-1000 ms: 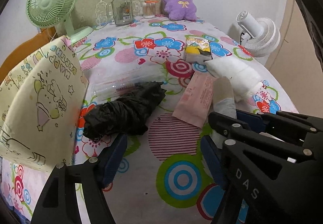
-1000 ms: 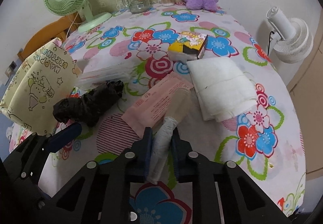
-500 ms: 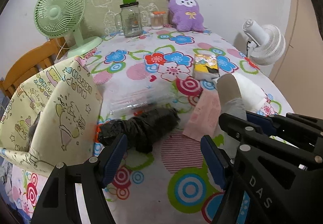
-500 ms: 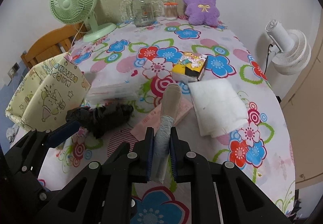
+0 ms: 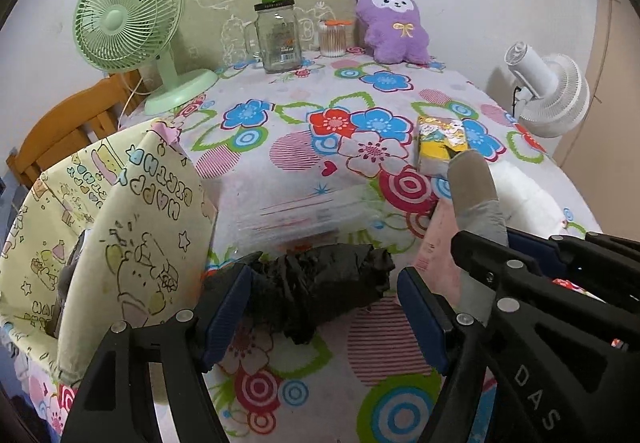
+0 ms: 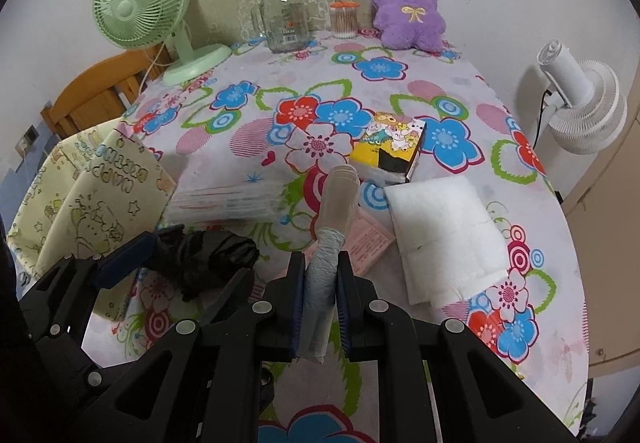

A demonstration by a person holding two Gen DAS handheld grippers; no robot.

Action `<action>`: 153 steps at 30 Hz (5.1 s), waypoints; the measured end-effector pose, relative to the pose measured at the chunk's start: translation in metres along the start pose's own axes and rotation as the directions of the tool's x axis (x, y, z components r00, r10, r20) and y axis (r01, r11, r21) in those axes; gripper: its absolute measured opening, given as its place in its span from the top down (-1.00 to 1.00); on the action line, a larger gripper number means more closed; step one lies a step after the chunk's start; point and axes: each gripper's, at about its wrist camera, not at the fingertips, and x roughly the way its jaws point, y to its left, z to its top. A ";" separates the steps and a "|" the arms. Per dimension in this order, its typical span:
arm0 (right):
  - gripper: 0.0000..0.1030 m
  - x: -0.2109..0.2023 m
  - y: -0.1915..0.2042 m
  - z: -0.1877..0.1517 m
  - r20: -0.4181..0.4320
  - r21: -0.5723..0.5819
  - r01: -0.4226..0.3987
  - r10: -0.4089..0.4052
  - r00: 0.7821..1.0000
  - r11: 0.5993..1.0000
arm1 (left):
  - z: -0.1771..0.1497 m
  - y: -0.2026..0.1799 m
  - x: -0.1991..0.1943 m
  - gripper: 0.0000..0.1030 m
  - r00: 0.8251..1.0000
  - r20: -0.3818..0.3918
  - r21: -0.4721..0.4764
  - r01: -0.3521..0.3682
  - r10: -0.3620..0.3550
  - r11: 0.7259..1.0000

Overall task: Organize soft objects
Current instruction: 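Close left gripper on black bundled item while right gripper holds the white tube, then lift both held items and carry them toward the yellow box, then lower black bundle and white tube into the yellow box, opening both grippers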

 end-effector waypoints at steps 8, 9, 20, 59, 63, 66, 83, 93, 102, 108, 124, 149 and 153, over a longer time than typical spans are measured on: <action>0.66 0.015 0.000 0.002 -0.040 0.000 0.004 -0.004 0.999 1.000 | -0.001 0.004 0.014 -0.34 0.999 -0.020 -0.015 -0.028 0.028 0.999; 0.66 0.017 0.000 0.001 -0.045 0.000 0.007 -0.007 0.999 1.000 | -0.002 0.004 0.015 -0.25 0.999 -0.023 -0.015 -0.038 0.038 0.999; 0.66 0.016 0.001 -0.002 -0.048 0.003 -0.002 0.003 0.999 1.000 | -0.006 0.005 0.011 0.41 0.997 -0.016 0.006 -0.072 0.072 0.997; 0.65 -0.080 0.001 -0.022 0.133 0.020 0.003 -0.005 0.991 1.000 | -0.011 -0.013 -0.082 0.50 0.993 0.116 0.006 -0.012 0.011 1.000; 0.65 -0.092 0.003 -0.019 0.157 0.026 0.005 -0.009 0.988 1.000 | -0.007 -0.013 -0.094 0.50 0.990 0.138 0.015 -0.011 0.009 1.000; 0.65 -0.102 0.004 -0.018 0.179 0.030 0.004 -0.010 0.984 1.000 | -0.005 -0.013 -0.103 0.51 0.988 0.155 0.019 -0.011 0.007 1.000; 0.65 -0.146 0.012 -0.012 0.267 0.034 0.014 -0.023 0.963 0.999 | 0.008 -0.009 -0.144 0.50 0.974 0.225 0.036 0.006 -0.014 0.999; 0.65 -0.150 0.026 -0.001 0.279 0.034 0.021 -0.030 0.960 0.999 | 0.016 0.004 -0.146 0.50 0.973 0.228 0.055 0.019 -0.031 0.998; 0.66 -0.145 0.047 0.012 0.280 0.028 0.015 -0.022 0.960 1.000 | 0.025 0.026 -0.144 0.50 0.972 0.232 0.063 0.017 -0.031 0.998; 0.66 -0.137 0.065 0.023 0.276 0.005 0.007 -0.008 0.961 1.000 | 0.029 0.043 -0.141 0.50 0.973 0.231 0.060 0.004 -0.018 0.998; 0.66 -0.106 0.116 0.050 0.233 -0.086 -0.018 0.038 0.972 0.996 | 0.035 0.099 -0.122 0.50 0.978 0.207 0.035 -0.028 0.020 0.999; 0.66 -0.036 0.197 0.076 0.055 -0.295 -0.130 0.153 0.987 0.947 | 0.031 0.175 -0.074 0.49 0.995 0.078 -0.023 -0.067 0.068 0.998; 0.66 -0.022 0.208 0.076 -0.002 -0.311 -0.176 0.185 0.983 0.934 | 0.028 0.186 -0.062 0.49 0.996 0.041 -0.027 -0.079 0.081 0.996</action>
